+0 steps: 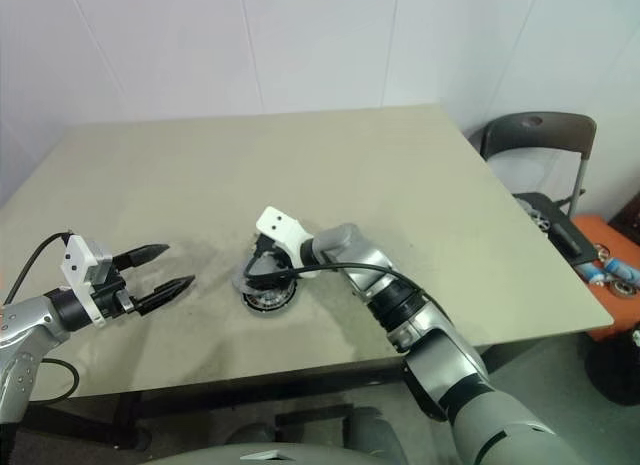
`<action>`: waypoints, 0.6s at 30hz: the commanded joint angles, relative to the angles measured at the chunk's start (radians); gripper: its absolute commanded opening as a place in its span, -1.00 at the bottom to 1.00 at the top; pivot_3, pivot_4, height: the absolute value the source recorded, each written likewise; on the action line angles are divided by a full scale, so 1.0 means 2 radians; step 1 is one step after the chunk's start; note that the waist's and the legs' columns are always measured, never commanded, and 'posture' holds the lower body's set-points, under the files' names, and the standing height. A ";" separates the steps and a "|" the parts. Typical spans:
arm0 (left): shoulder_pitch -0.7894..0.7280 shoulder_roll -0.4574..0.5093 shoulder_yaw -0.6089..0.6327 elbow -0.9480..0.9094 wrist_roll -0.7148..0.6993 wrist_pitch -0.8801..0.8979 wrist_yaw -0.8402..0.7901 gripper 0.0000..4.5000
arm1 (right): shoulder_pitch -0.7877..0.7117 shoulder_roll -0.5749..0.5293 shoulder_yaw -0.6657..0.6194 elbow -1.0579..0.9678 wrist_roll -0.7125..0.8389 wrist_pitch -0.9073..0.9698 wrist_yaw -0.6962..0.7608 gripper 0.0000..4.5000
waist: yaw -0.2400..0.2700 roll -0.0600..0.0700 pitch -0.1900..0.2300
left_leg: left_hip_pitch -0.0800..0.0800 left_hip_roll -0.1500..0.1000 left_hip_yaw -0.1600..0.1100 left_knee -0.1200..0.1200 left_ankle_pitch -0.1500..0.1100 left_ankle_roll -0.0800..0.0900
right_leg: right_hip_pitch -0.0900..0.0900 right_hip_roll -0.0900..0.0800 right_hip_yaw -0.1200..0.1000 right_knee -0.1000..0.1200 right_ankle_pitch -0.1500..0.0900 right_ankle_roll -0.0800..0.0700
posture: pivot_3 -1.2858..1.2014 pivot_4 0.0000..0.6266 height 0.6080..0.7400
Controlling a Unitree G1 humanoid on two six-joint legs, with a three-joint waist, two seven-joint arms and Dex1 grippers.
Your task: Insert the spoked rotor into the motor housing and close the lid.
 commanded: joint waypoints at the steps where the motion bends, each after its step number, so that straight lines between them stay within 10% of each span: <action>1: -0.001 0.001 0.009 -0.011 -0.006 -0.004 0.002 1.00 | -0.008 0.003 0.003 -0.002 -0.012 -0.011 0.003 0.97 | 0.000 0.000 0.000 | 0.000 0.000 0.000 0.000 0.000 0.000 | 0.000 0.000 0.000 0.000 0.000 0.000 | 0.03 -1.00 1.00; 5: 0.001 0.001 0.010 -0.011 -0.006 -0.005 0.002 1.00 | -0.005 0.004 0.003 0.001 -0.017 -0.013 0.006 0.97 | 0.000 0.000 0.000 | 0.000 0.000 0.000 0.000 0.000 0.000 | 0.000 0.000 0.000 0.000 0.000 0.000 | 0.03 -1.00 1.00; 10: 0.000 0.001 0.010 -0.008 -0.006 -0.006 0.001 1.00 | -0.003 0.006 0.001 0.001 -0.020 -0.015 0.011 0.47 | 0.000 0.000 0.000 | 0.000 0.000 0.000 0.000 0.000 0.000 | 0.000 0.000 0.000 0.000 0.000 0.000 | 0.03 -1.00 1.00; 18: 0.000 0.001 0.011 -0.007 -0.006 -0.007 0.000 1.00 | -0.003 0.011 -0.017 0.001 -0.004 -0.009 0.028 0.46 | 0.000 0.000 0.000 | 0.000 0.000 0.000 0.000 0.000 0.000 | 0.000 0.000 0.000 0.000 0.000 0.000 | 0.03 -1.00 1.00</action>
